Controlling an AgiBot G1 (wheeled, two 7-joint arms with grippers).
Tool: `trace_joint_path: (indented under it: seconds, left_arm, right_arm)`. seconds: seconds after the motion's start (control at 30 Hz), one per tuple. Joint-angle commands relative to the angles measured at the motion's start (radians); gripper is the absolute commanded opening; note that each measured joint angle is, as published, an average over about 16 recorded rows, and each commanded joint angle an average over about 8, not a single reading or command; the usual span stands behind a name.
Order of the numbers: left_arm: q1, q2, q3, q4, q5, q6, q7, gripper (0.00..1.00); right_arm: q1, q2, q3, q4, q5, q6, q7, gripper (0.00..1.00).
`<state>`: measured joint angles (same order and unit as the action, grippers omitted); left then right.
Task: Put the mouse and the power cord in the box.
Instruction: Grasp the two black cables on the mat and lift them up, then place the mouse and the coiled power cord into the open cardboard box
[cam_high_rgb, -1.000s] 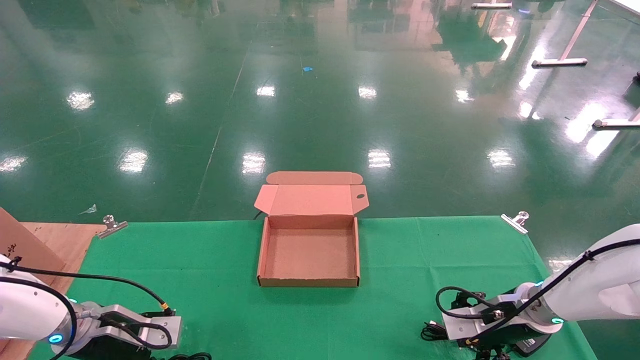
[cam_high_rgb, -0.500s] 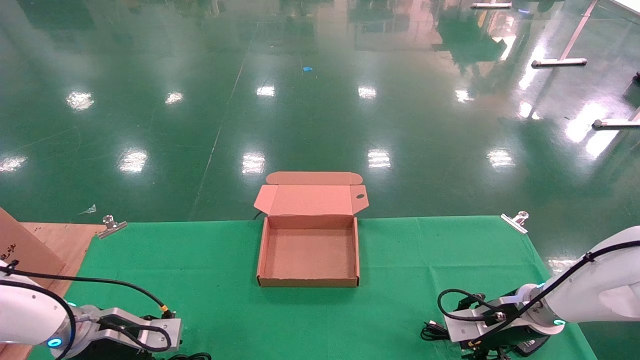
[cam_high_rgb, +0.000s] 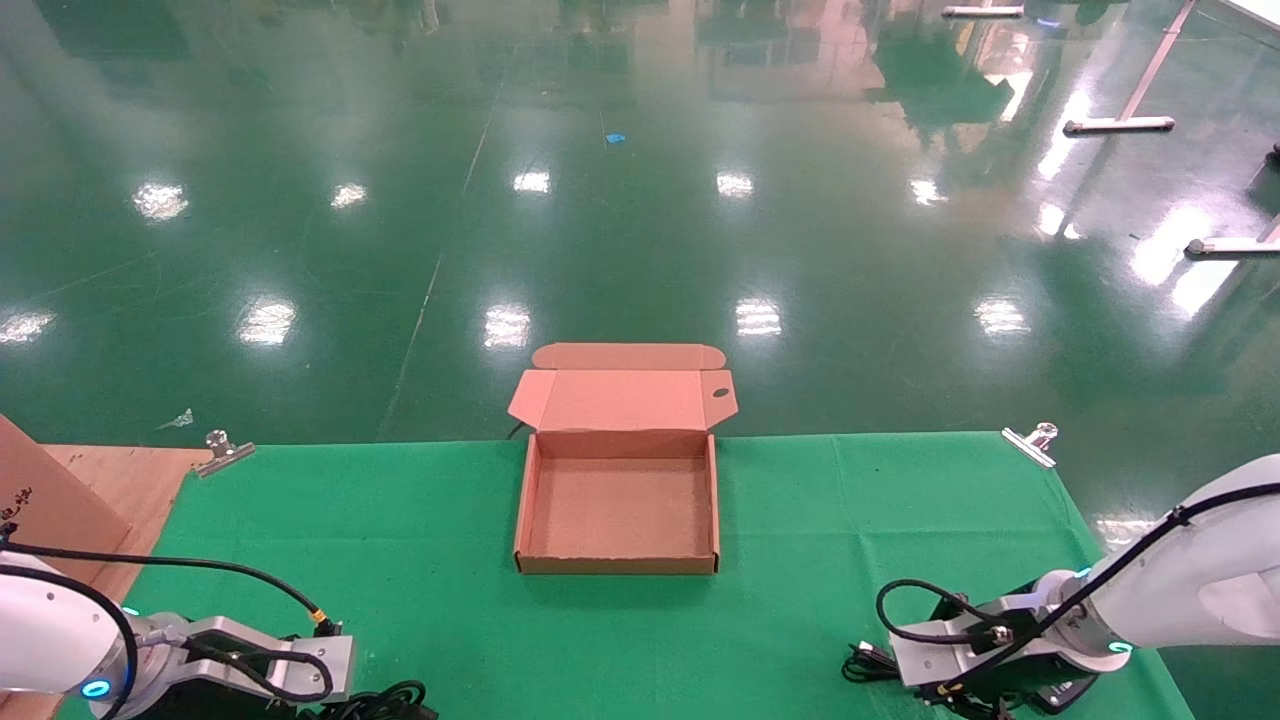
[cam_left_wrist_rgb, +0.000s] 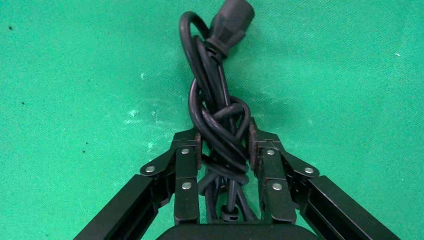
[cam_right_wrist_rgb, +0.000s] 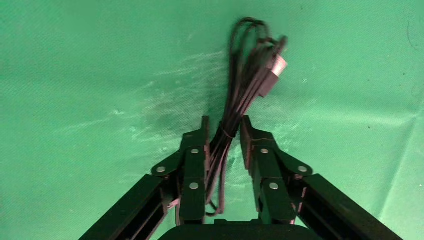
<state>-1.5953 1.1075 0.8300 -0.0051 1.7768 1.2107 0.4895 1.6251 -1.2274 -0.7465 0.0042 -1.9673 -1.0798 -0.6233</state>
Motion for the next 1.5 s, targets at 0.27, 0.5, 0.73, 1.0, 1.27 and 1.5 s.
trace_joint_path:
  seconds: [0.27, 0.5, 0.73, 1.0, 1.27, 1.5]
  left_arm:
    - [-0.039, -0.004, 0.002, -0.012, 0.003, 0.035, 0.012, 0.0]
    - [-0.132, 0.005, 0.006, -0.044, 0.008, 0.079, 0.026, 0.0]
    - [-0.259, 0.051, 0.005, -0.079, 0.01, 0.093, 0.023, 0.0]
    - [-0.381, 0.144, -0.016, -0.103, -0.02, 0.098, 0.036, 0.0]
    - [-0.419, 0.232, -0.023, -0.107, -0.034, 0.06, 0.065, 0.0]
    - [-0.372, 0.251, -0.009, -0.156, -0.033, 0.006, 0.095, 0.0]
  right_arm:
    - [0.035, 0.019, 0.013, 0.004, 0.018, -0.048, -0.012, 0.0]
    - [0.132, 0.035, 0.035, 0.033, 0.05, -0.11, -0.026, 0.0]
    - [0.258, 0.022, 0.055, 0.062, 0.079, -0.165, -0.017, 0.0]
    - [0.39, -0.03, 0.077, 0.093, 0.11, -0.221, -0.001, 0.0]
    - [0.442, -0.111, 0.078, 0.111, 0.118, -0.218, 0.011, 0.0]
    - [0.436, -0.121, 0.075, 0.131, 0.131, -0.227, 0.016, 0.0]
